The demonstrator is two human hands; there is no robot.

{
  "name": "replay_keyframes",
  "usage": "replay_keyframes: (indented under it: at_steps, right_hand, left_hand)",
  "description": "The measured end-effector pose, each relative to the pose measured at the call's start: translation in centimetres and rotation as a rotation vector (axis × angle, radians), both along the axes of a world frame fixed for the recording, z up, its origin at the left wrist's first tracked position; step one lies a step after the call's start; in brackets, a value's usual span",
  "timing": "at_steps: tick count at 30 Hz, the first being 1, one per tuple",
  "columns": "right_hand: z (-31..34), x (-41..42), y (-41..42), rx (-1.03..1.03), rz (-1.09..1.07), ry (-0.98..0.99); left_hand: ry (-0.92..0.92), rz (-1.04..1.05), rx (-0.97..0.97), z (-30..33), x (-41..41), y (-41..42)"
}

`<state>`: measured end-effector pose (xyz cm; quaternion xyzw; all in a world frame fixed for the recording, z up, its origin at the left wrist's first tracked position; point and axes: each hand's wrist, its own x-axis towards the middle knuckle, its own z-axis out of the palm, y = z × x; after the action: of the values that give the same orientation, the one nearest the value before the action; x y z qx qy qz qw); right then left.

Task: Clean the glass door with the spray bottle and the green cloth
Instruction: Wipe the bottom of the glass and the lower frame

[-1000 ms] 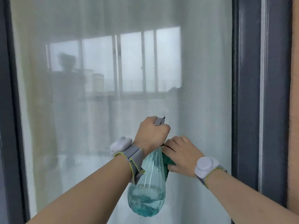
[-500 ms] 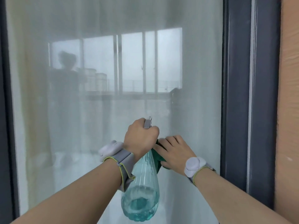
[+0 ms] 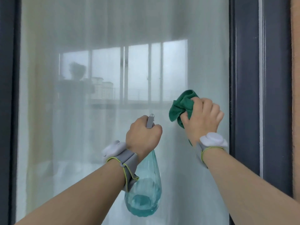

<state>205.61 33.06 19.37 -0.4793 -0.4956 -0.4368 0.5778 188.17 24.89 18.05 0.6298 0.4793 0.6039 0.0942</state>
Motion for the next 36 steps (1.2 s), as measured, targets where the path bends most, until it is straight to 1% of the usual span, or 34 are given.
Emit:
replay_keyframes:
  at_steps: [3,6,8,9,12,13,14,16,19,20,21,23,25,27,29,30,33,35,36]
  right_hand:
    - [-1.6,-0.7,0.1,0.005,0.001,0.116]
    - [-1.4,-1.2,0.1,-0.009,-0.039,0.139]
    - [-1.4,-1.0,0.2,0.002,-0.058,0.115]
    - [-1.1,-0.5,0.0,-0.004,-0.065,0.055]
    - [0.7,2.6,-0.8,-0.093,-0.116,-0.289]
    - [1.5,3.9,-1.2,-0.125,-0.139,-0.314]
    - [2.1,5.0,-1.4,-0.128,-0.161,-0.254]
    - [2.2,5.8,-1.7,-0.076,-0.146,-0.022]
    - [0.2,3.3,-1.2,-0.046,-0.177,0.178]
    - [-1.0,2.3,-1.3,-0.054,-0.181,0.195]
    - [-2.7,1.6,-1.3,-0.082,-0.177,0.169]
    - [-6.3,1.0,-1.1,-0.116,-0.147,0.051]
    - [-9.6,0.6,-1.1,-0.177,-0.145,-0.035]
    - [-11.2,-0.1,-1.4,-0.232,-0.13,-0.009]
    - [-11.3,-1.4,-2.5,-0.274,-0.055,0.089]
    - [-11.3,-2.2,-3.1,-0.289,0.002,0.105]
    - [-13.4,-5.0,-4.9,-0.36,0.202,0.024]
    - [-15.9,-8.0,-6.0,-0.414,0.317,-0.056]
    - [-17.2,-9.3,-6.5,-0.451,0.342,-0.078]
  left_hand:
    - [0.002,-0.031,-0.037,-1.4,0.0,0.3]
    - [0.019,-0.033,-0.056,-1.2,-0.7,0.6]
    - [0.037,-0.02,-0.037,-0.4,-1.4,0.7]
    - [0.045,-0.009,-0.025,0.1,-1.7,0.7]
    - [0.055,0.012,0.007,0.8,-2.1,0.6]
    - [0.059,0.012,0.01,0.9,-1.9,0.7]
    - [0.059,0.003,0.011,0.8,-1.6,0.7]
    - [0.062,-0.016,0.015,0.3,-0.7,0.8]
    - [0.03,-0.077,-0.012,-1.5,0.1,0.9]
    - [0.004,-0.098,-0.034,-2.2,0.1,1.0]
    - [-0.026,-0.112,-0.064,-3.0,0.0,1.1]
    - [-0.078,-0.138,-0.105,-4.1,-0.4,1.4]
    - [-0.075,-0.165,-0.143,-5.5,-0.6,1.3]
    - [-0.044,-0.19,-0.175,-6.5,-0.8,1.0]
    - [-0.017,-0.228,-0.201,-7.9,-1.4,0.7]
    - [0.002,-0.24,-0.206,-8.6,-1.7,0.4]
    - [0.024,-0.266,-0.215,-10.8,-3.4,-0.5]
    - [-0.02,-0.246,-0.259,-12.6,-6.0,-1.5]
    - [-0.042,-0.231,-0.279,-13.5,-7.5,-1.9]
